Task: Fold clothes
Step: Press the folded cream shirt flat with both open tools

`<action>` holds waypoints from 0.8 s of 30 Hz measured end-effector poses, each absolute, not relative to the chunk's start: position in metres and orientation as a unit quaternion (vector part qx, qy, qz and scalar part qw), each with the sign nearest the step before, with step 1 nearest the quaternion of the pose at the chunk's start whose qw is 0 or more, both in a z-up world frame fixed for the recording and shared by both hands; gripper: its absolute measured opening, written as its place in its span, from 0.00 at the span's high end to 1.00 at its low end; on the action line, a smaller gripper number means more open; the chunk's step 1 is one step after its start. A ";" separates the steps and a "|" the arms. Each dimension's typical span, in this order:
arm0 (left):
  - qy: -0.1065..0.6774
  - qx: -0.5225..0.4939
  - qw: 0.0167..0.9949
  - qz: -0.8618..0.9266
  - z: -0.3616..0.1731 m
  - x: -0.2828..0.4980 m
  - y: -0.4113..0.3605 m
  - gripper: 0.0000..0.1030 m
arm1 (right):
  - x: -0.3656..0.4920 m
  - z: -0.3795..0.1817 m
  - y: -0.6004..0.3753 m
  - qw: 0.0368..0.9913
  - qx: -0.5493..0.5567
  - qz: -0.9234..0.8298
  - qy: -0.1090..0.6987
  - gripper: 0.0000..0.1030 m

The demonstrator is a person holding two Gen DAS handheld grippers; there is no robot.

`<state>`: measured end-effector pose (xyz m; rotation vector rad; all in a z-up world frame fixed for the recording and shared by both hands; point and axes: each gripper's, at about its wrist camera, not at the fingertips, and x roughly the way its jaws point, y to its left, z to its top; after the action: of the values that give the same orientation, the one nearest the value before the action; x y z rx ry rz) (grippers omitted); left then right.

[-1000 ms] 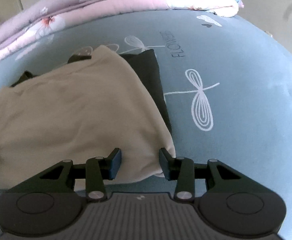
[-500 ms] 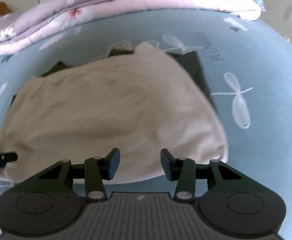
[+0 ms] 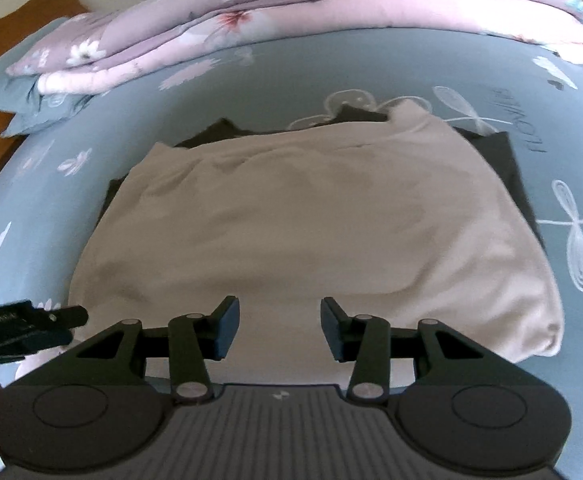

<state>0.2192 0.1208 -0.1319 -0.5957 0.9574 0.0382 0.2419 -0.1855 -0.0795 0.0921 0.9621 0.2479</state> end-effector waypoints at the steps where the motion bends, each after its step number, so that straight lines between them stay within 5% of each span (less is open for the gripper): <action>1: 0.444 -0.277 0.852 0.008 -0.125 0.220 0.119 0.35 | 0.243 -0.080 -0.183 0.878 0.043 0.122 0.462 0.51; 6: 0.422 -0.263 0.865 -0.068 -0.113 0.246 0.102 0.30 | 0.246 -0.082 -0.177 0.875 0.044 0.127 0.464 0.51; 10: 0.506 -0.188 0.842 -0.011 -0.142 0.275 0.089 0.32 | 0.247 -0.083 -0.181 0.875 0.049 0.123 0.466 0.51; 24: 0.548 -0.153 0.823 0.006 -0.125 0.280 0.065 0.31 | 0.248 -0.077 -0.204 0.879 0.067 0.090 0.464 0.51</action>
<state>0.2802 0.0650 -0.1246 -0.3247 1.1653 0.0130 0.2478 -0.2041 -0.0767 0.1399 0.9674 0.1873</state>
